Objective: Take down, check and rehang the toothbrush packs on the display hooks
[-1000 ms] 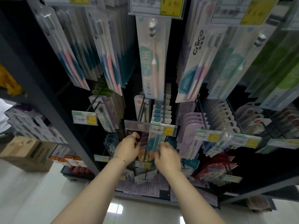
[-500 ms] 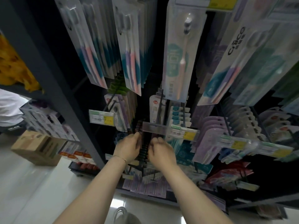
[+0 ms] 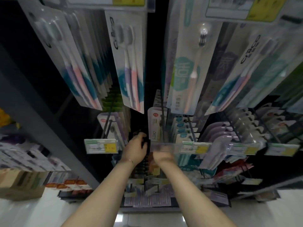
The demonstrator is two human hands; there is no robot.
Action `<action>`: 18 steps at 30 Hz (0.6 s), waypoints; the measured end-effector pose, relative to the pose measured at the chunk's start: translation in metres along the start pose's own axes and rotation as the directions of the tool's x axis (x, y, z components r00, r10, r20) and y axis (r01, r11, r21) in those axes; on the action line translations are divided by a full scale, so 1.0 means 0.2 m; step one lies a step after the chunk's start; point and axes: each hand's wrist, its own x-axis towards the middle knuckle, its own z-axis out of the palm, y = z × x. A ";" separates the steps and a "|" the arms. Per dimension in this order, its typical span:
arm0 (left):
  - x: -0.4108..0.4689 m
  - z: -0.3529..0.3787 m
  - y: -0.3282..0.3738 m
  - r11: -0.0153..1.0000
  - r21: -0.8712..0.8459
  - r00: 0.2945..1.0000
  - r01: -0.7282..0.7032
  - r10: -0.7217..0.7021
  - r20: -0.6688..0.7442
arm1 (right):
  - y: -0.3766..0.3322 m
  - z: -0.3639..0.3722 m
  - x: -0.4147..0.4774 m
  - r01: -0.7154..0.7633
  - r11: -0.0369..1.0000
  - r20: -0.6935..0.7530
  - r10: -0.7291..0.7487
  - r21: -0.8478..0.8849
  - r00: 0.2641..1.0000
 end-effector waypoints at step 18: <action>0.14 0.04 0.07 0.876 -0.480 0.996 -0.033 -0.013 -0.092 | -0.09 -0.04 -0.01 -0.067 0.917 -0.019 0.081 0.393 0.997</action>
